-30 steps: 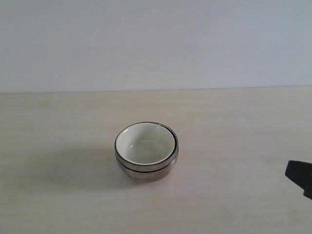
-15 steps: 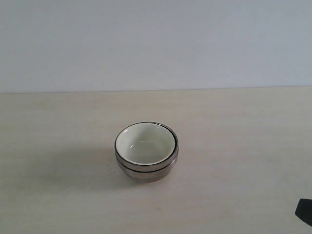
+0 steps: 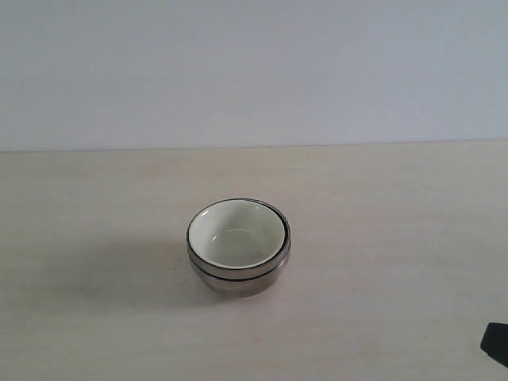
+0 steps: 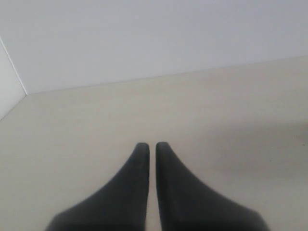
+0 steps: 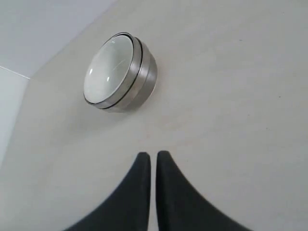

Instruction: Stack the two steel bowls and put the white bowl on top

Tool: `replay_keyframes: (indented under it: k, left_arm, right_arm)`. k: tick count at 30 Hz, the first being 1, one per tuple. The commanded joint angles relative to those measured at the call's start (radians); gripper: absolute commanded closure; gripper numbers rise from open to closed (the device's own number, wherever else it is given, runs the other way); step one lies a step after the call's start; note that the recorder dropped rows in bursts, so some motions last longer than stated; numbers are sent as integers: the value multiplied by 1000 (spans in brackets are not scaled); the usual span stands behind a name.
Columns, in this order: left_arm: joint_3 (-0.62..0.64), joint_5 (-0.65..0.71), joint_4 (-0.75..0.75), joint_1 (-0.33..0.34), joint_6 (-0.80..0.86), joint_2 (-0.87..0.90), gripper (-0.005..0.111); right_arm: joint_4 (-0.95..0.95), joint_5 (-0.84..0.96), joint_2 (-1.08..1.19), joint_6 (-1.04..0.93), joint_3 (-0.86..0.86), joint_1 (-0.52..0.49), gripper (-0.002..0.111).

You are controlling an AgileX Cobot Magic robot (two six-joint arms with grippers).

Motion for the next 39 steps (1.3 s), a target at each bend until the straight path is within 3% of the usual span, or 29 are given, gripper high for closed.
replay_keyframes:
  k: [1, 7, 12, 21, 28, 39]
  left_arm:
    - [3, -8, -7, 2, -10, -4, 103]
    - [3, -8, -7, 2, -10, -4, 103]
    - [3, -8, -7, 2, -10, -4, 103]
    - [3, -8, -7, 2, -10, -4, 103]
    - [3, -6, -7, 2, -10, -4, 103]
    - [3, -8, -7, 2, -10, -4, 103]
  right_arm:
    - [-57, 15, -44, -28, 3, -30, 108]
    - [-87, -23, -211, -242, 49, -171, 108]
    - [-87, -332, -306, -321, 188, -240, 108]
    - [-218, -251, -364, -592, 188, -251, 108]
    - [-297, -33, -375, -604, 188, -314, 108]
    - [-297, -33, -375, -599, 188, -339, 108]
